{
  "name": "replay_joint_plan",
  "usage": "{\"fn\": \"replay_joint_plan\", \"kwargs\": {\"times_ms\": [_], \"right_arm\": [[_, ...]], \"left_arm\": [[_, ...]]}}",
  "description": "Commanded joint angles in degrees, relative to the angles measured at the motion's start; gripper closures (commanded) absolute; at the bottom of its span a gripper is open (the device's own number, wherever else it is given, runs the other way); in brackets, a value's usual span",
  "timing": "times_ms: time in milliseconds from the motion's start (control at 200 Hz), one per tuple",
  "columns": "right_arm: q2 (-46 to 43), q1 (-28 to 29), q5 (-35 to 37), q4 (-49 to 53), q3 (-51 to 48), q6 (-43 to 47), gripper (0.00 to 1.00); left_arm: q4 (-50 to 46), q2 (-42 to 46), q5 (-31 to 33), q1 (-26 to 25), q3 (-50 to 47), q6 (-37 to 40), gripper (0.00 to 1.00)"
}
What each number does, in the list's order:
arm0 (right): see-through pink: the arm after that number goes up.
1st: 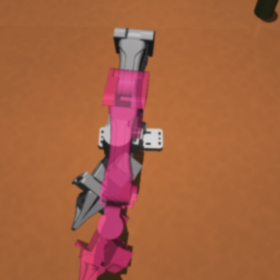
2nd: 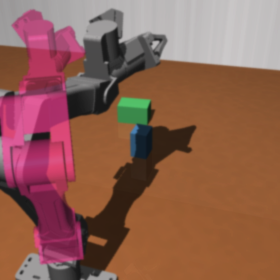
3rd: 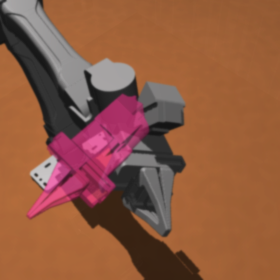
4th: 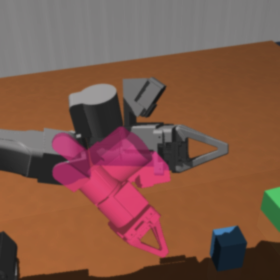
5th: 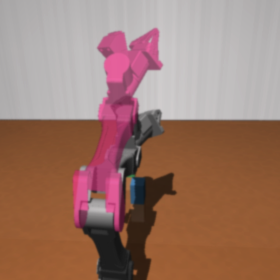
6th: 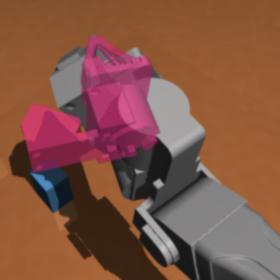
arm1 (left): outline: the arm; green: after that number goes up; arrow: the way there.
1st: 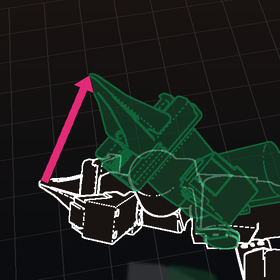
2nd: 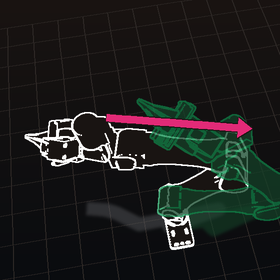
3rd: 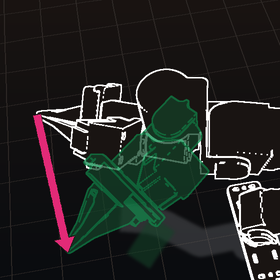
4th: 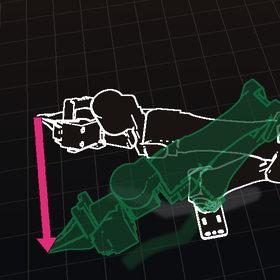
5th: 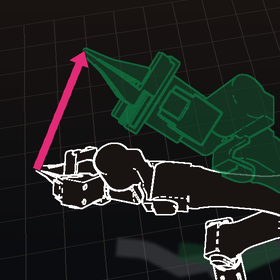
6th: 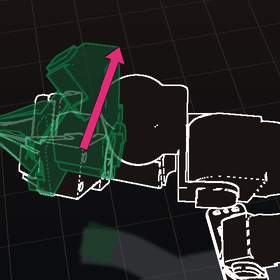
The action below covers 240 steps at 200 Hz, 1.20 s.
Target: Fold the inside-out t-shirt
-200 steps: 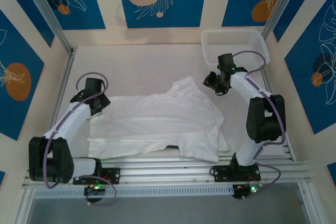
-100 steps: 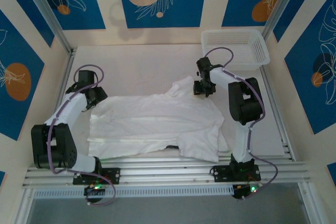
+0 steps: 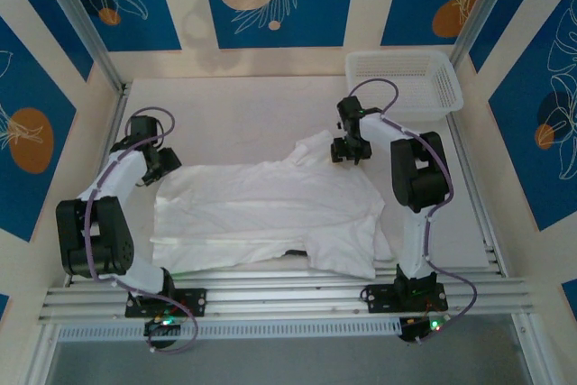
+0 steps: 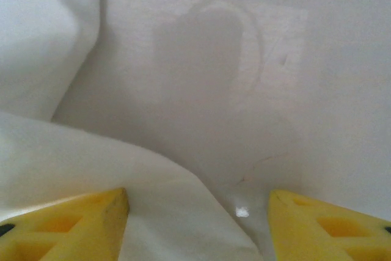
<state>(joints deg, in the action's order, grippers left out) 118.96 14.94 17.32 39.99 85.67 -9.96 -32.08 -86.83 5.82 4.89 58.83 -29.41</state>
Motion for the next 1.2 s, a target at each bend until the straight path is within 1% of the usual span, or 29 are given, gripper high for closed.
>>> {"fn": "replay_joint_plan", "kwargs": {"times_ms": [0,30,75,150,175,225,250,320,370,500,550,665,770,905,995,1055,1115,1155,1195], "right_arm": [[2.36,-0.88,-4.46,3.53,1.84,0.73,0.44],[2.71,-1.04,-5.12,4.34,2.52,0.71,0.47],[3.36,-1.01,-6.06,5.49,3.35,1.14,0.49],[4.24,-1.06,-7.63,6.53,4.09,1.87,0.54],[4.27,-1.19,-8.05,6.63,4.20,1.96,0.59],[3.85,-1.40,-7.60,6.70,4.24,1.84,0.72],[3.35,-1.40,-7.25,6.49,4.17,1.93,0.77],[0.78,-1.35,-7.04,5.62,3.78,2.18,0.87],[-1.50,-1.40,-7.11,4.90,3.65,2.12,0.91],[-7.75,-1.19,-8.77,2.66,2.36,1.07,0.93],[-9.56,-1.13,-9.81,1.63,1.16,0.25,0.94],[-12.99,-1.13,-12.97,-1.14,-2.22,-2.43,0.94],[-14.32,-0.99,-15.40,-3.18,-4.96,-4.61,0.94],[-14.37,-0.98,-16.00,-3.91,-6.17,-5.42,0.94],[-13.89,-1.05,-15.75,-3.45,-5.97,-5.38,0.94],[-13.84,-1.21,-15.26,-3.16,-5.83,-5.60,0.94],[-13.84,-1.83,-14.63,-2.78,-5.68,-6.44,0.94],[-13.75,-2.32,-14.49,-2.47,-5.60,-7.28,0.95],[-13.82,-3.03,-14.59,-2.37,-5.64,-7.94,0.95]], "left_arm": [[-1.73,-0.75,1.12,0.90,1.72,-0.04,0.39],[-2.15,-1.16,1.45,1.04,2.00,-0.57,0.39],[-2.82,-1.81,1.48,1.22,2.70,-1.31,0.40],[-3.11,-3.01,-0.28,1.73,3.50,-2.43,0.40],[-2.96,-3.19,-1.17,1.91,3.72,-2.83,0.41],[-2.55,-3.50,-2.72,2.27,3.83,-3.64,0.41],[-2.32,-3.52,-3.00,2.38,3.88,-3.79,0.41],[-2.19,-3.47,-2.52,2.42,4.22,-3.81,0.41],[-2.50,-3.76,-1.68,2.58,4.79,-3.73,0.41],[-4.81,-6.14,-0.17,3.26,7.42,-3.72,0.41],[-5.85,-7.78,0.00,3.22,9.20,-2.60,0.41],[-7.34,-12.20,-1.76,2.70,13.46,1.25,0.42],[-9.06,-16.40,-3.26,1.31,17.33,4.61,0.42],[-12.91,-22.27,-1.07,-0.81,21.49,8.89,0.42],[-13.88,-24.76,-0.90,-1.35,22.01,9.82,0.43],[-13.32,-25.18,-0.51,-1.30,21.15,9.39,0.47],[-12.93,-25.31,0.29,-1.35,20.26,8.78,0.54],[-12.72,-25.51,0.63,-1.30,19.89,8.50,0.60],[-12.69,-25.73,0.68,-1.26,19.68,8.32,0.70]]}}
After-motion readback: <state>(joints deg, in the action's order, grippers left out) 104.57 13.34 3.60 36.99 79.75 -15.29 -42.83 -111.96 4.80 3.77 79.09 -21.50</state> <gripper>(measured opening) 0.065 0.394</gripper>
